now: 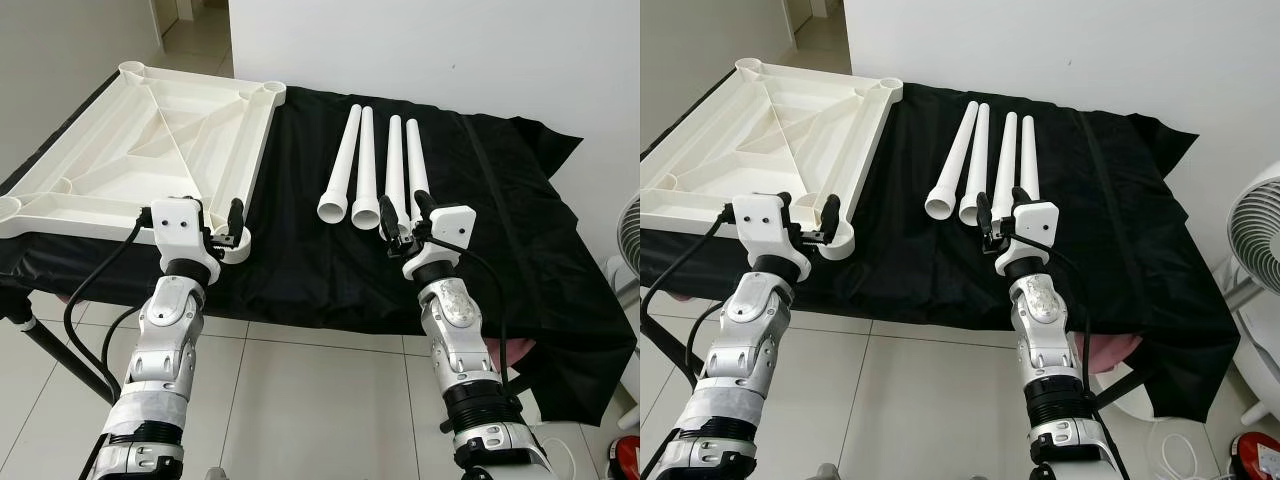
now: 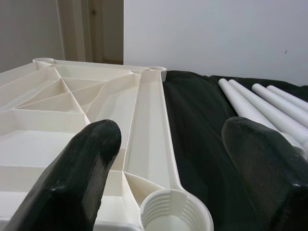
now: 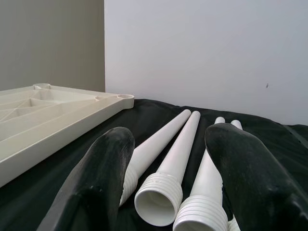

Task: Building children table

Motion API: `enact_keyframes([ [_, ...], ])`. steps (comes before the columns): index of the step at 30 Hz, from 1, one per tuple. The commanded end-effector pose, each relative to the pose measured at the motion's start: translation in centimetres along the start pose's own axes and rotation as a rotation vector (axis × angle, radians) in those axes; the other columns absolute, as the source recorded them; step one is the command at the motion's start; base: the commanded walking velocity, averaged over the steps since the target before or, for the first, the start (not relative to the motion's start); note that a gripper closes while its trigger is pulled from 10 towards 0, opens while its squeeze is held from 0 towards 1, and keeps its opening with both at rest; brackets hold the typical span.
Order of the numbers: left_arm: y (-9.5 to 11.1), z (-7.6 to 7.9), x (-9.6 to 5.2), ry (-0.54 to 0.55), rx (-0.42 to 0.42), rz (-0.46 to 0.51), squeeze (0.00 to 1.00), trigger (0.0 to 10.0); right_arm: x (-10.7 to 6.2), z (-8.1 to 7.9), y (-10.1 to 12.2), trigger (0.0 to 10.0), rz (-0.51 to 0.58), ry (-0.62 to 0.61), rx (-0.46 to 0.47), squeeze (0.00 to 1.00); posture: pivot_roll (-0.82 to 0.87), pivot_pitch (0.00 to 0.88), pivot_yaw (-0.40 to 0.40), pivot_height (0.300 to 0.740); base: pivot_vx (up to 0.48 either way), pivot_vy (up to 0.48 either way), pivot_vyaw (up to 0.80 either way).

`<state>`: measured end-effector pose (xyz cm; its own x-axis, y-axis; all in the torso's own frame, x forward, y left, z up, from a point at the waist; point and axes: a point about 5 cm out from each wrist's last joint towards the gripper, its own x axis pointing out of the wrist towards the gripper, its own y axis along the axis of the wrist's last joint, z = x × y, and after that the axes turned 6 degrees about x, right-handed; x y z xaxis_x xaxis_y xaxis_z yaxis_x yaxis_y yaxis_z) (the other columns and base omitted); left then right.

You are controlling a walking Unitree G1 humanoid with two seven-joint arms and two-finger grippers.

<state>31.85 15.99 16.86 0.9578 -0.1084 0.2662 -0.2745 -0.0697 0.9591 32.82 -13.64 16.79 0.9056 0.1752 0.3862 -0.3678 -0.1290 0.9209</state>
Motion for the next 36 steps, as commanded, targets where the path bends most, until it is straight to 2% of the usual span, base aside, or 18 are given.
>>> enact_keyframes([
  [1,-0.09,-0.34,-0.27,0.044,0.013,-0.007,0.00,10.0,0.18,0.23,0.16,10.0,0.002,0.001,-0.007,0.00,0.07,0.000,-0.079,0.740,0.000,0.000,0.00],
  [24,0.05,-0.75,-0.15,0.058,0.024,0.002,0.00,10.0,0.56,-0.24,-0.04,10.0,-0.005,0.030,-0.019,0.00,0.08,0.000,-0.088,0.740,0.000,0.000,0.00],
  [36,0.15,-0.74,-0.04,0.064,0.023,0.008,0.00,10.0,0.66,-0.11,-0.05,10.0,-0.007,0.029,-0.024,0.00,0.08,0.000,-0.093,0.740,0.253,0.000,0.00],
])
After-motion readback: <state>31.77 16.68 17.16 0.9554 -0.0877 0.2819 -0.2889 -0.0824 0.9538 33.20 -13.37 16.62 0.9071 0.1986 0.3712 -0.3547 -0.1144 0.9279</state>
